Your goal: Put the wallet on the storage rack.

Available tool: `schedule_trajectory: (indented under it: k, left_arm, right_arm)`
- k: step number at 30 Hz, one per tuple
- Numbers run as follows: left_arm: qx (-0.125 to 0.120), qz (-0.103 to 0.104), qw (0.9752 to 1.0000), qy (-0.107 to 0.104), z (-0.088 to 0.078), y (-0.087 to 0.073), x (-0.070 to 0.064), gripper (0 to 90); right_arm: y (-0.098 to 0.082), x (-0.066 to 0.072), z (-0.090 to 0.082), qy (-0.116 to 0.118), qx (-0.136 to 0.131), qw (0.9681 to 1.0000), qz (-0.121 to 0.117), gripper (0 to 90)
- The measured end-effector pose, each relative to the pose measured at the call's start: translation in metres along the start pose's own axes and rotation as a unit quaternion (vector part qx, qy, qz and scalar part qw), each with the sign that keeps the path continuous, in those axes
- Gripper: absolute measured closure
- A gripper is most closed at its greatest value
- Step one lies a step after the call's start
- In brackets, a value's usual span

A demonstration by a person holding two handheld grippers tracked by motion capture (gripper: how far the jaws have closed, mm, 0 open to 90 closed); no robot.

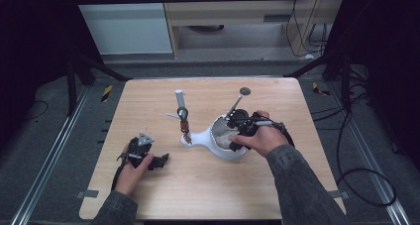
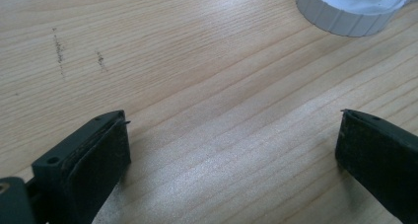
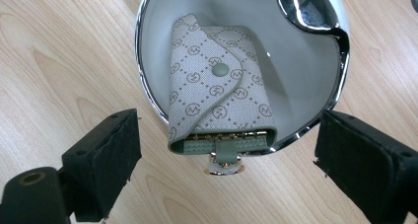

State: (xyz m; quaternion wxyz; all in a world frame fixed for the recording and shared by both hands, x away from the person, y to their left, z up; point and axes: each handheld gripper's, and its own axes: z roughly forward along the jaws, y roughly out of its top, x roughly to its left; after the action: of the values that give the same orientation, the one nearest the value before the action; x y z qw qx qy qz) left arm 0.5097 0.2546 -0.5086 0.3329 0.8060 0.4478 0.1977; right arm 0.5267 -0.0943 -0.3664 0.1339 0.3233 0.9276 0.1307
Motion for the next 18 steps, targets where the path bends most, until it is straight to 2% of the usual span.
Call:
schedule_trajectory:
  k: [8,18]
  left_arm:
    - [0.0,0.0,1.0,0.0,0.0,0.0,0.0,0.0]
    - [0.0,-0.001,1.0,0.0,0.0,0.0,0.0,0.0]
  right_arm:
    - [-0.005,-0.001,-0.007,-0.005,-0.014,0.9999,0.0,8.2]
    - [-0.015,-0.006,-0.014,-0.002,-0.032,0.9994,0.013,7.5]
